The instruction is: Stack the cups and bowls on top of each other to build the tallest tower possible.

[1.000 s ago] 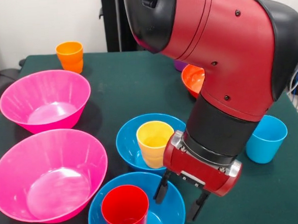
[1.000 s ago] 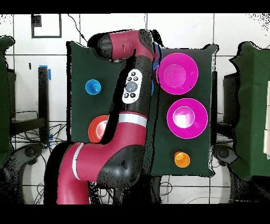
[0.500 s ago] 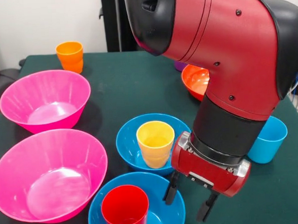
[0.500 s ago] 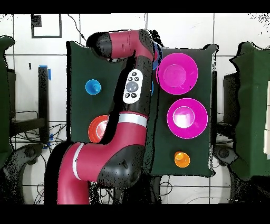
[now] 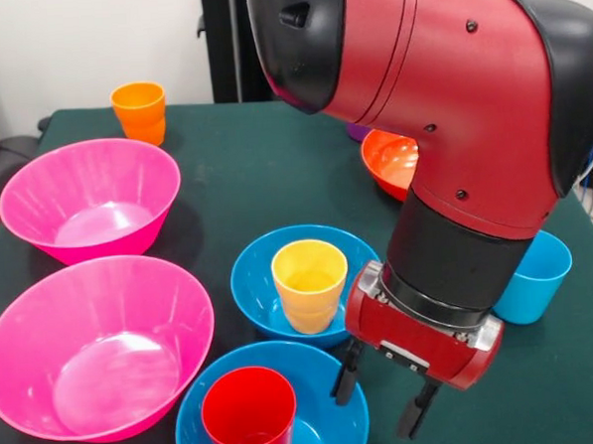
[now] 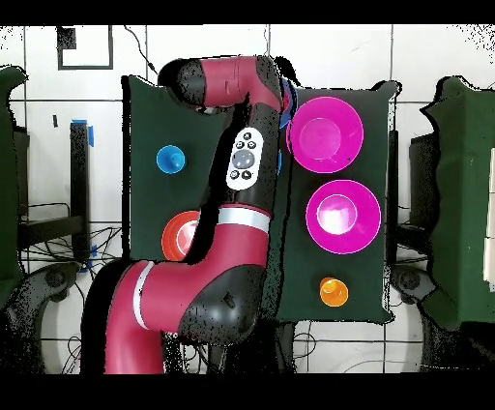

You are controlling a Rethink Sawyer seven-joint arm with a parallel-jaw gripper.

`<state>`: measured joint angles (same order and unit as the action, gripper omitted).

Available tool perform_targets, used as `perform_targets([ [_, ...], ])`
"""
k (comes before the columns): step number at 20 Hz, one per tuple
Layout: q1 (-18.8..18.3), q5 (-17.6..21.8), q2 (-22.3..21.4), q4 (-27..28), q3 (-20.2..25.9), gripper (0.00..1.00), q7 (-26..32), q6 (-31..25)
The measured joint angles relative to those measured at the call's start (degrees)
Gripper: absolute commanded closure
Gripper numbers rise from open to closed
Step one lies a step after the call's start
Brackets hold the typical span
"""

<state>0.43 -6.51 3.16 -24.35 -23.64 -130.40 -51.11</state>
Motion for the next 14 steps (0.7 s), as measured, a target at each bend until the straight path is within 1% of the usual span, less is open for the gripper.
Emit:
perform_targets([
  [7,0.1,0.0,-0.3,-3.4,0.0,0.0,0.0,1.9],
  [14,0.1,0.0,-0.2,-6.0,0.3,0.0,0.0,5.1],
])
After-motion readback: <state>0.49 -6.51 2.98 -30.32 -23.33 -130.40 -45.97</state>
